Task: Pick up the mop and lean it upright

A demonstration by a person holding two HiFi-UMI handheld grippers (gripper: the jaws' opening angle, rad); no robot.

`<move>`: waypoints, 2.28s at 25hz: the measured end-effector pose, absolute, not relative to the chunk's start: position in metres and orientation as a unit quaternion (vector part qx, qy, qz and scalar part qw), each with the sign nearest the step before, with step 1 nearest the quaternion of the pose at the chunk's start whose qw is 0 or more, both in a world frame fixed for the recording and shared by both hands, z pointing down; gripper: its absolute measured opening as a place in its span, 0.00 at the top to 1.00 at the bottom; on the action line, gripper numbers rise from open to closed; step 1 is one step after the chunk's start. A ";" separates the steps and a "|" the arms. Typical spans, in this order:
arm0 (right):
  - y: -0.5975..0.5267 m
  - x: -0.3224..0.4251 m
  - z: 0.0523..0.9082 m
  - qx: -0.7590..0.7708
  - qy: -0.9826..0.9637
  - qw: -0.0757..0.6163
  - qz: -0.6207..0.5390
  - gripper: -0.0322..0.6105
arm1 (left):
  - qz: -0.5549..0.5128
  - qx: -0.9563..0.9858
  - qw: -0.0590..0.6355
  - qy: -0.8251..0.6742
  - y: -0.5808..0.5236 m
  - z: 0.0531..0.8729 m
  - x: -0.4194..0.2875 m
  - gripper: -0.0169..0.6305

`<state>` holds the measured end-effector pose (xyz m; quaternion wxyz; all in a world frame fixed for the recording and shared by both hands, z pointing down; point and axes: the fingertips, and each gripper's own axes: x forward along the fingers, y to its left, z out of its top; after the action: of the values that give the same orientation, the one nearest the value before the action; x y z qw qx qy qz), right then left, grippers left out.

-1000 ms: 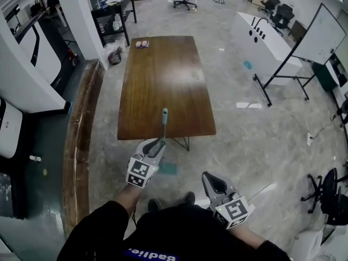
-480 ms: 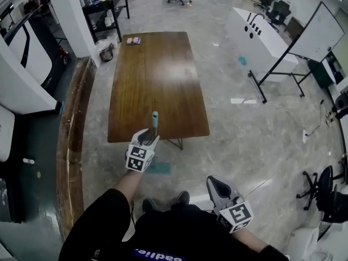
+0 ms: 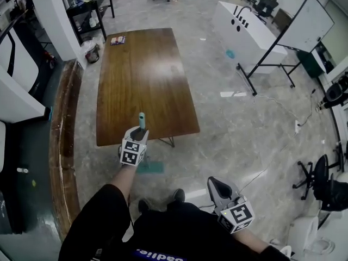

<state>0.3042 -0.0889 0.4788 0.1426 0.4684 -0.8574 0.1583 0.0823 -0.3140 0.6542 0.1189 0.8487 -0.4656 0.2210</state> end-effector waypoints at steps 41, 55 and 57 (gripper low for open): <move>-0.076 0.173 0.441 0.342 -0.928 0.078 0.122 0.94 | 0.101 0.869 0.054 -0.481 -0.116 0.477 0.031 0.79; -0.065 0.130 0.441 0.276 -0.952 0.074 0.110 0.94 | 0.068 0.870 0.012 -0.488 -0.049 0.397 0.029 0.79; -0.063 0.128 0.443 0.269 -0.954 0.076 0.109 0.94 | 0.069 0.869 0.017 -0.490 -0.045 0.401 0.028 0.79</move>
<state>0.1277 -0.0626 0.4433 0.0764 0.2694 -0.9537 0.1094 0.0277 -0.0455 0.4009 0.0173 0.8688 -0.4900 0.0686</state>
